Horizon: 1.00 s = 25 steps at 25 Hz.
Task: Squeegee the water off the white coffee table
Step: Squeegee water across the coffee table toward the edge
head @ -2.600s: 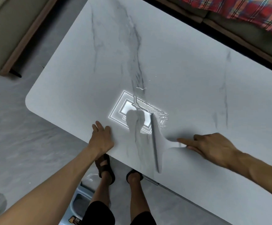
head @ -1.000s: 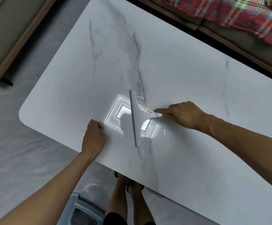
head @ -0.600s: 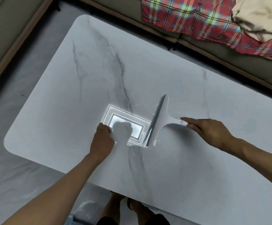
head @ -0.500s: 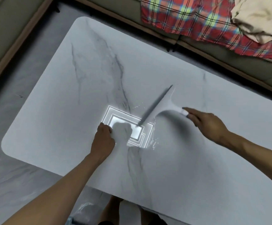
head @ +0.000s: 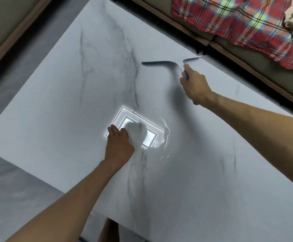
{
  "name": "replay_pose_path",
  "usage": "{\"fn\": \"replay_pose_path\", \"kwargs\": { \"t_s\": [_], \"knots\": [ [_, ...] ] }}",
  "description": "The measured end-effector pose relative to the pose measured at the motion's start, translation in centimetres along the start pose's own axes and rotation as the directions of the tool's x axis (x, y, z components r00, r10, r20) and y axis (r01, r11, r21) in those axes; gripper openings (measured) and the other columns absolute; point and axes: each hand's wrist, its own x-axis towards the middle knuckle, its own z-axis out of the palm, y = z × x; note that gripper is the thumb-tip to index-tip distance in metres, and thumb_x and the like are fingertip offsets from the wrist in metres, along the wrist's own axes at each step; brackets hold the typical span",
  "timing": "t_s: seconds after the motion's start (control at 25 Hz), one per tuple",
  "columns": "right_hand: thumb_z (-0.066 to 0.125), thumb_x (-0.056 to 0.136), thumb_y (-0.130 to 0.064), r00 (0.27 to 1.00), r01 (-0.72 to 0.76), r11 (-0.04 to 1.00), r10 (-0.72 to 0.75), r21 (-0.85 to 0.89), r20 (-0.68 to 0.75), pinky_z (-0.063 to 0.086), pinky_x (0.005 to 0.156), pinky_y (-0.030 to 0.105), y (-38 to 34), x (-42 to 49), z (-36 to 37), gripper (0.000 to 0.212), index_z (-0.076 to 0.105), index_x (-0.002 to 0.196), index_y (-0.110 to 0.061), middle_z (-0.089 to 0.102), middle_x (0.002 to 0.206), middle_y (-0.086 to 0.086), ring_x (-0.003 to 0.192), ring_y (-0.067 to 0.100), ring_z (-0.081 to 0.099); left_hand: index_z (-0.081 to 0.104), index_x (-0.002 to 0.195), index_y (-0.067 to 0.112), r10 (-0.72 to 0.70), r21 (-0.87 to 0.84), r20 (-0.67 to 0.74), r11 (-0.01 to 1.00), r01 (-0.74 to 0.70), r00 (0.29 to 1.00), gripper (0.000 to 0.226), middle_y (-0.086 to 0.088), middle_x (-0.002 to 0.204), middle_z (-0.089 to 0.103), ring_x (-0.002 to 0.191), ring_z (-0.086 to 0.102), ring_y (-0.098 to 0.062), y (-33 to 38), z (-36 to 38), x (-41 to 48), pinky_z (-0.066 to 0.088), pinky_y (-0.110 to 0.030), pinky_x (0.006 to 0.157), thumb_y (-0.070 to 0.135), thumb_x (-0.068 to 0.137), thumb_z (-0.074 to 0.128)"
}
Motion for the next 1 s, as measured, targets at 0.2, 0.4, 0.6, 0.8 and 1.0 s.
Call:
{"fn": "replay_pose_path", "kwargs": {
  "t_s": [0.2, 0.4, 0.6, 0.8, 1.0],
  "knots": [
    [0.039, 0.099, -0.033, 0.938, 0.306, 0.938, -0.268, -0.163, 0.221, 0.049, 0.08, 0.036, 7.0, -10.4, 1.7, 0.051, 0.026, 0.148, -0.039, 0.07, 0.1, 0.009, 0.089, 0.033, 0.064, 0.044, 0.119, -0.006, -0.012, 0.01, 0.011, 1.0, 0.012, 1.0, 0.04, -0.038, 0.144, 0.027, 0.141, 0.017, -0.046, 1.2, -1.2, -0.5, 0.03, -0.045, 0.11, 0.0, 0.08, 0.043],
    [0.037, 0.1, -0.032, 0.915, 0.296, 0.874, -0.142, -0.386, 0.378, 0.045, 0.066, 0.031, 13.2, -17.8, -2.1, 0.055, 0.017, 0.15, -0.044, 0.058, 0.079, -0.002, 0.075, 0.023, 0.062, 0.048, 0.114, -0.008, -0.012, -0.013, 0.009, 1.0, 0.013, 1.0, 0.033, -0.037, 0.137, 0.032, 0.134, 0.027, -0.044, 1.6, -2.3, -1.1, 0.04, -0.046, 0.098, 0.002, 0.082, 0.044],
    [0.046, 0.098, -0.028, 0.969, 0.238, 0.931, -0.209, -0.276, 0.129, 0.05, 0.082, 0.038, 9.6, -11.7, -4.9, 0.05, 0.033, 0.146, -0.03, 0.071, 0.108, 0.011, 0.097, 0.037, 0.065, 0.051, 0.125, -0.001, -0.089, -0.028, 0.001, 0.996, 0.089, 0.996, 0.04, -0.024, 0.147, 0.028, 0.135, 0.034, -0.039, 2.4, -2.6, -1.0, 0.039, -0.047, 0.107, 0.007, 0.086, 0.052],
    [0.037, 0.094, -0.021, 1.0, -0.023, 0.996, 0.022, 0.084, 0.01, 0.042, 0.051, 0.03, 2.5, 0.5, -4.0, 0.02, 0.044, 0.087, -0.038, 0.057, 0.094, 0.012, 0.076, 0.028, 0.05, 0.052, 0.126, 0.002, -0.104, -0.056, 0.007, 0.993, 0.104, 0.995, 0.041, -0.02, 0.149, 0.028, 0.135, 0.034, -0.036, 2.1, -1.9, -0.6, 0.038, -0.047, 0.107, 0.009, 0.085, 0.056],
    [0.037, 0.096, -0.02, 0.999, -0.021, 0.983, 0.028, -0.181, 0.04, 0.043, 0.049, 0.034, 4.4, -1.3, -2.7, 0.018, 0.046, 0.111, -0.021, 0.061, 0.097, 0.023, 0.073, 0.037, 0.055, 0.065, 0.1, -0.012, -0.024, -0.021, 0.085, 0.999, 0.026, 0.996, 0.028, -0.037, 0.103, 0.058, 0.106, 0.053, -0.062, 3.0, -2.7, -1.3, 0.053, -0.049, 0.076, -0.006, 0.079, 0.047]
  ]
}}
